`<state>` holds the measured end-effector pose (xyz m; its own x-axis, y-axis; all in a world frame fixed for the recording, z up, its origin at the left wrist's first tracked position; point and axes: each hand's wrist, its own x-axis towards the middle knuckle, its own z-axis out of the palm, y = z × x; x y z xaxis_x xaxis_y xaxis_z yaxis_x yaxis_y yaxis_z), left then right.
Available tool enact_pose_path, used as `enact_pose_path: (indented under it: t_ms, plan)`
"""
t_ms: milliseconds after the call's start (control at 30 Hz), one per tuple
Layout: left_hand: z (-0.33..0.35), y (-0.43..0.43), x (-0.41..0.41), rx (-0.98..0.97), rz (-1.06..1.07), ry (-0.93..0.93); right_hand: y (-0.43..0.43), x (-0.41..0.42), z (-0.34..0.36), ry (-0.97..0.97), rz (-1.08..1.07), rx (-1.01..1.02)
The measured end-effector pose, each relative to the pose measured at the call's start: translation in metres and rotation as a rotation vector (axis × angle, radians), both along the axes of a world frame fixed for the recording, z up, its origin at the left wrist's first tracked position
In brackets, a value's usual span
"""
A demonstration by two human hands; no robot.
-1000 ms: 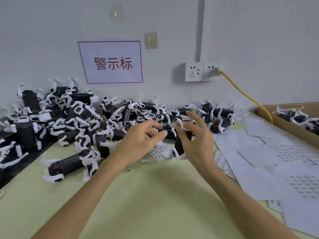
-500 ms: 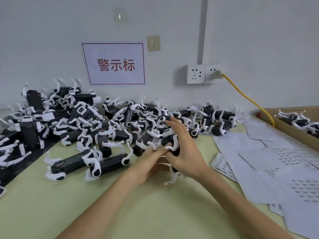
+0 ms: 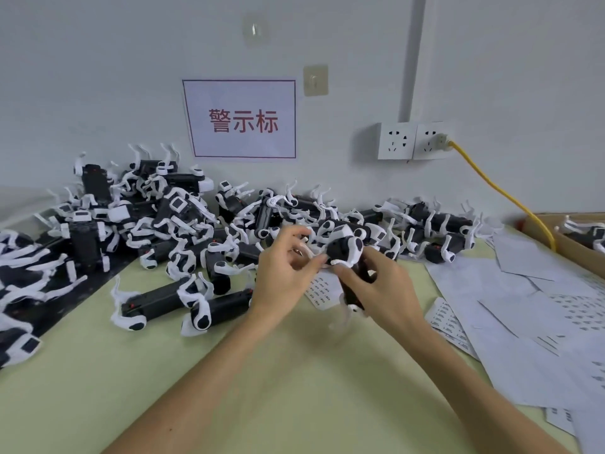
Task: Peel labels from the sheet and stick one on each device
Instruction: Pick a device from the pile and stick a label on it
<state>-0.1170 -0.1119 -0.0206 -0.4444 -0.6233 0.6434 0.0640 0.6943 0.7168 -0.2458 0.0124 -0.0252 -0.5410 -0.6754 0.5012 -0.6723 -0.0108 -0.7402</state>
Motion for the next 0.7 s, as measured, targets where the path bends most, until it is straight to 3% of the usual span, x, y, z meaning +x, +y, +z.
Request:
enact_pose_path:
  t_ms: [100,167,267,333,433,533,700]
  plan:
    - [0.031,-0.021,0.007,-0.155,-0.164,-0.444,-0.004,-0.007,-0.008,-0.008,-0.04,0.007]
    - [0.054,-0.047,0.012,-0.314,-0.134,-0.694,-0.004,-0.011,-0.014,-0.048,-0.069,0.035]
    - [0.083,-0.106,0.024,-0.438,0.214,-0.845,-0.001,-0.012,-0.018,-0.111,-0.087,0.055]
    - [0.098,-0.154,0.033,-0.461,0.471,-1.097,-0.001,-0.012,-0.017,-0.122,-0.102,0.063]
    - [0.107,-0.216,0.045,-0.444,0.679,-1.46,-0.002,-0.01,-0.014,-0.108,-0.107,0.079]
    - [0.124,-0.269,0.061,-0.299,0.757,-1.475,-0.001,-0.009,-0.013,-0.079,-0.091,0.085]
    - [0.143,-0.341,0.084,0.051,0.583,-1.171,-0.002,-0.012,-0.012,-0.065,-0.054,0.115]
